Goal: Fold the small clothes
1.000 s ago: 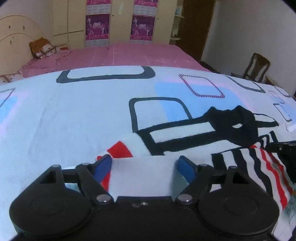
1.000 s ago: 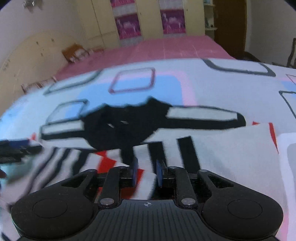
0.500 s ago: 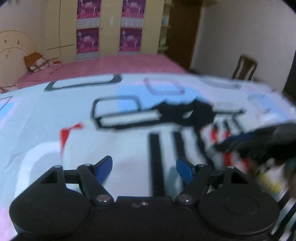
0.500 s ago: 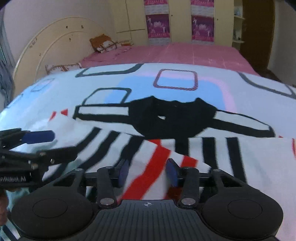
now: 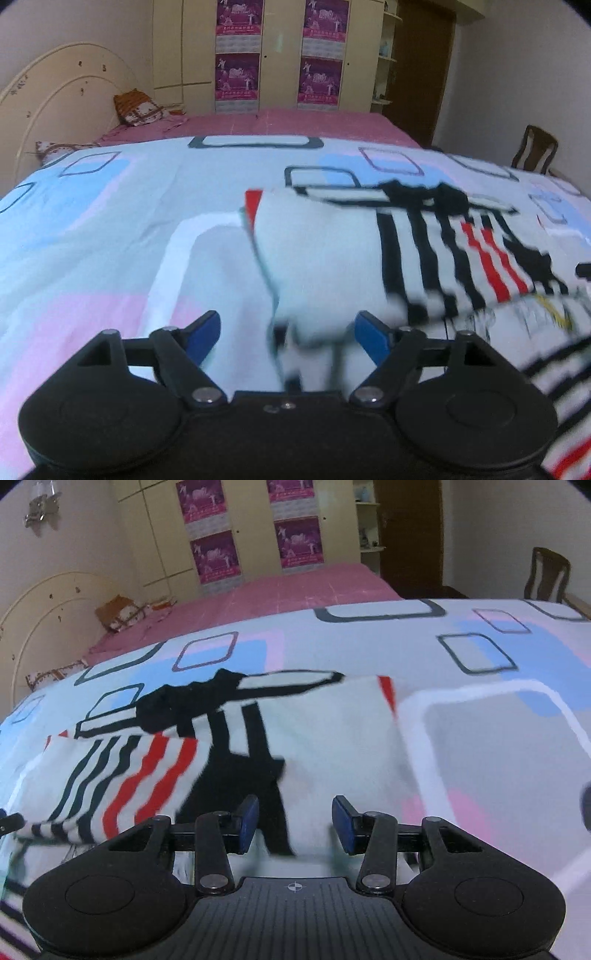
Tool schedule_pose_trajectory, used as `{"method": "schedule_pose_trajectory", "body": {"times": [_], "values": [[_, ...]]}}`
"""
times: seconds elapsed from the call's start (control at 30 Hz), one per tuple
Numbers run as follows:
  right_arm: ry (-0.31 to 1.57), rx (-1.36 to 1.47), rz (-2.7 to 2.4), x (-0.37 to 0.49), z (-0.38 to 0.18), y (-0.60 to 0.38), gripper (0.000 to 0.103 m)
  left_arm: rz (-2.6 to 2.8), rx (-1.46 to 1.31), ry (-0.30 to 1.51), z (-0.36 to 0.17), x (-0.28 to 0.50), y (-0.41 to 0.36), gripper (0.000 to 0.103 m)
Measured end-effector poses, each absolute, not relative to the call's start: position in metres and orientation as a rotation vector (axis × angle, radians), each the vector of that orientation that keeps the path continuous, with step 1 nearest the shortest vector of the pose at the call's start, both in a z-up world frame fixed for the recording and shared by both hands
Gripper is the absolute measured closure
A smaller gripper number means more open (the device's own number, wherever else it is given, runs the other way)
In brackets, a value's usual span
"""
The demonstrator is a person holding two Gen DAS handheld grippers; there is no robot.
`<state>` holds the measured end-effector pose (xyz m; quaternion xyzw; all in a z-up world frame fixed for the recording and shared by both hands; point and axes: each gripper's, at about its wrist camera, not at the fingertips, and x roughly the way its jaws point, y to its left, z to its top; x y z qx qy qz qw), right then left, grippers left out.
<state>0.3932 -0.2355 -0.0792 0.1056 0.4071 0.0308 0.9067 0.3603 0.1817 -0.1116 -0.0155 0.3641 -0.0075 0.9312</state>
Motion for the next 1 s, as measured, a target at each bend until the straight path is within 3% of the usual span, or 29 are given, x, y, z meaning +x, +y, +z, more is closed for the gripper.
{"method": "schedule_pose_trajectory", "body": {"times": [0.03, 0.07, 0.13, 0.3, 0.4, 0.43, 0.47, 1.0], "values": [[0.839, 0.23, 0.07, 0.385, -0.079, -0.24, 0.06, -0.006, -0.019, 0.75, -0.112, 0.349, 0.18, 0.013], [0.837, 0.238, 0.082, 0.376, -0.076, -0.244, 0.074, 0.002, -0.006, 0.753, -0.113, 0.339, 0.178, 0.011], [0.837, 0.251, 0.105, 0.356, -0.072, -0.251, 0.082, 0.031, 0.019, 0.763, -0.114, 0.315, 0.173, 0.005], [0.822, 0.277, 0.144, 0.301, -0.063, -0.273, 0.081, 0.057, -0.008, 0.786, -0.113, 0.261, 0.158, 0.006], [0.818, 0.309, 0.15, 0.264, -0.061, -0.289, 0.07, 0.05, -0.044, 0.796, -0.111, 0.237, 0.146, 0.009], [0.817, 0.312, 0.148, 0.252, -0.06, -0.293, 0.049, 0.047, -0.043, 0.796, -0.109, 0.228, 0.141, 0.009], [0.806, 0.301, 0.14, 0.24, -0.059, -0.296, 0.04, 0.047, -0.037, 0.794, -0.107, 0.221, 0.137, 0.009], [0.846, 0.359, 0.234, 0.139, -0.069, -0.302, 0.041, 0.05, -0.043, 0.795, -0.107, 0.142, 0.111, 0.012]]}}
